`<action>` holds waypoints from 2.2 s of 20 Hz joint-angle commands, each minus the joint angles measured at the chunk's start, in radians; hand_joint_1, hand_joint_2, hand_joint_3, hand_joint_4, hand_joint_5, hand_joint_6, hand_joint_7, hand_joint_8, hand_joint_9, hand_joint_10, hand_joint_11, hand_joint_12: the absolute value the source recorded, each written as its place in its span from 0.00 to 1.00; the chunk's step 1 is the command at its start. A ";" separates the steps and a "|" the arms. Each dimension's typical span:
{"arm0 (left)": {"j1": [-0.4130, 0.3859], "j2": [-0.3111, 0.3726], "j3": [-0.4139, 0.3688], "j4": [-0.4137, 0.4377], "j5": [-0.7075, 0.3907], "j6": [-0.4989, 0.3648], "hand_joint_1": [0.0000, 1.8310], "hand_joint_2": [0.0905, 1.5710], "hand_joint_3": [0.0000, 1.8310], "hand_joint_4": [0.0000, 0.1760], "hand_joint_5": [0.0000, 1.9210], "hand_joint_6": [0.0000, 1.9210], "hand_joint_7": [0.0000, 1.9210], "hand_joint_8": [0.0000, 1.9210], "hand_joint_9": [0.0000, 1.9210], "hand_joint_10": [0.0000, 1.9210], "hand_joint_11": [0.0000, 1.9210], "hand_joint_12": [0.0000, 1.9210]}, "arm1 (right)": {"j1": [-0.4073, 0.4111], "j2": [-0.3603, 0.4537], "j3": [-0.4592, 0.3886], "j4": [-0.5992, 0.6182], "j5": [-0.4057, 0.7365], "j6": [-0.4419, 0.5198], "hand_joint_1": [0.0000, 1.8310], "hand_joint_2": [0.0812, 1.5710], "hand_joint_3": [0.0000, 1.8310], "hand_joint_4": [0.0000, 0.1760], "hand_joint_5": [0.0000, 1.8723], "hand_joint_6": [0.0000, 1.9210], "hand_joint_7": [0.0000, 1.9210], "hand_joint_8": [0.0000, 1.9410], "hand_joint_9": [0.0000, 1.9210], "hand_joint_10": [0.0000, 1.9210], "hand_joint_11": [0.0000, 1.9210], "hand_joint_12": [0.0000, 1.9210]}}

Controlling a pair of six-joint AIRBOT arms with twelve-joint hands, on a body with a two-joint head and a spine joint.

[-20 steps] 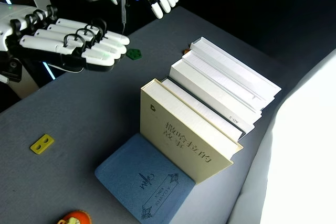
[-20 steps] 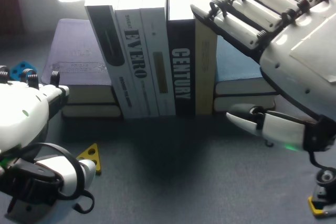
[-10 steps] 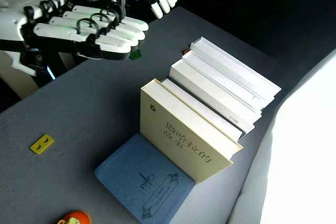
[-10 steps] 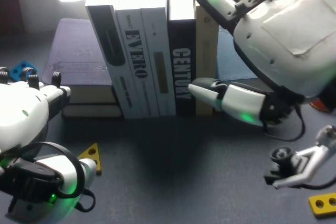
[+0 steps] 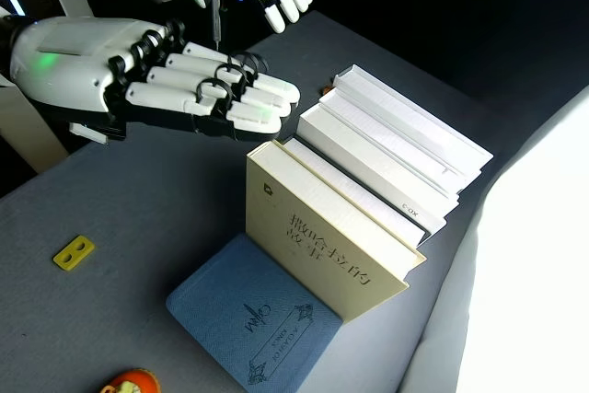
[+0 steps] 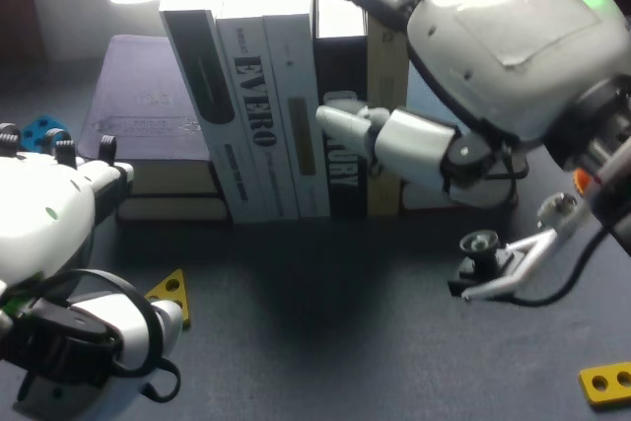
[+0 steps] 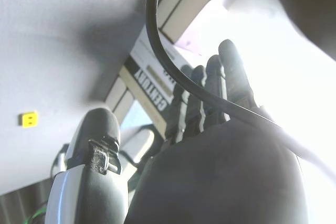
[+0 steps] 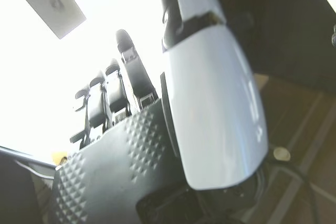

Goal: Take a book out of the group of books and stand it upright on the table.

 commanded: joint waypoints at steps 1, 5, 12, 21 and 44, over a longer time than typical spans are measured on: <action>-0.016 -0.001 -0.002 0.085 0.007 0.004 0.17 0.85 0.00 0.22 0.03 0.00 0.04 0.00 0.02 0.00 0.00 0.20 | 0.013 -0.003 0.007 -0.071 0.086 0.010 0.16 0.71 0.01 0.09 0.20 0.07 0.01 0.00 0.00 0.00 0.00 0.00; -0.016 -0.001 -0.002 0.083 0.007 0.004 0.16 0.85 0.00 0.23 0.02 0.00 0.03 0.00 0.02 0.00 0.00 0.21 | 0.001 -0.034 0.050 -0.071 0.071 0.026 0.13 0.74 0.01 0.09 0.22 0.07 0.02 0.00 0.00 0.00 0.00 0.00; -0.016 -0.001 -0.002 0.082 0.007 0.004 0.17 0.85 0.00 0.21 0.03 0.00 0.03 0.00 0.03 0.00 0.00 0.21 | -0.026 -0.075 0.096 -0.076 0.055 0.044 0.14 0.74 0.01 0.03 0.25 0.08 0.04 0.01 0.00 0.00 0.00 0.00; -0.016 -0.001 -0.002 0.079 0.007 0.004 0.15 0.86 0.00 0.23 0.03 0.00 0.04 0.00 0.03 0.00 0.00 0.21 | -0.059 -0.052 0.055 -0.122 0.062 0.016 0.12 0.74 0.00 0.08 0.31 0.09 0.05 0.00 0.00 0.00 0.00 0.00; -0.016 -0.001 -0.003 0.076 0.007 0.004 0.17 0.85 0.00 0.19 0.04 0.00 0.04 0.00 0.02 0.00 0.00 0.17 | -0.162 0.190 -0.283 -0.008 -0.001 -0.137 0.11 0.74 0.00 0.00 0.33 0.08 0.03 0.00 0.00 0.00 0.00 0.00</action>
